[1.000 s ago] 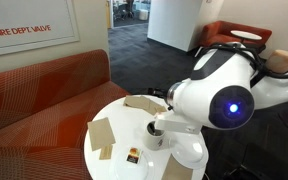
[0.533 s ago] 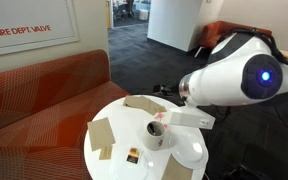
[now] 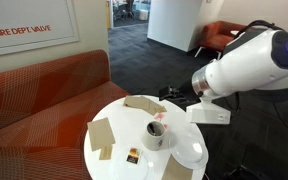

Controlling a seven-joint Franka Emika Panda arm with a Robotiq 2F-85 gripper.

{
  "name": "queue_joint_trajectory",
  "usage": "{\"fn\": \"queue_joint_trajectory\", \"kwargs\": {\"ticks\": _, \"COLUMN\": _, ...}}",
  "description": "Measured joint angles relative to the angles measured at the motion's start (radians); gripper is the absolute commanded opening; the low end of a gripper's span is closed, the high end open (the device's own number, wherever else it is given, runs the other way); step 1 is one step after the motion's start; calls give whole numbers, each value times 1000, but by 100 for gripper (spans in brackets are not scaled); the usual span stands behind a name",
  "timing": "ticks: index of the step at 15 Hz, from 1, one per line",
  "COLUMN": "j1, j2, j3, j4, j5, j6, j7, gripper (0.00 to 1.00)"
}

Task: Place the black object into the white mug cup

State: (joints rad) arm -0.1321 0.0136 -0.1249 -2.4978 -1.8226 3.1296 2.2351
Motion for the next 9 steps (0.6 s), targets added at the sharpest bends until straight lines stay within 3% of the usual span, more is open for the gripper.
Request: {"fn": "queue_joint_trajectory", "kwargs": {"ticks": 9, "j1": -8, "j2": 0, "j3": -40, "j4": -66, "j5": 99, "j6": 68, "j7": -218, "gripper": 100}}
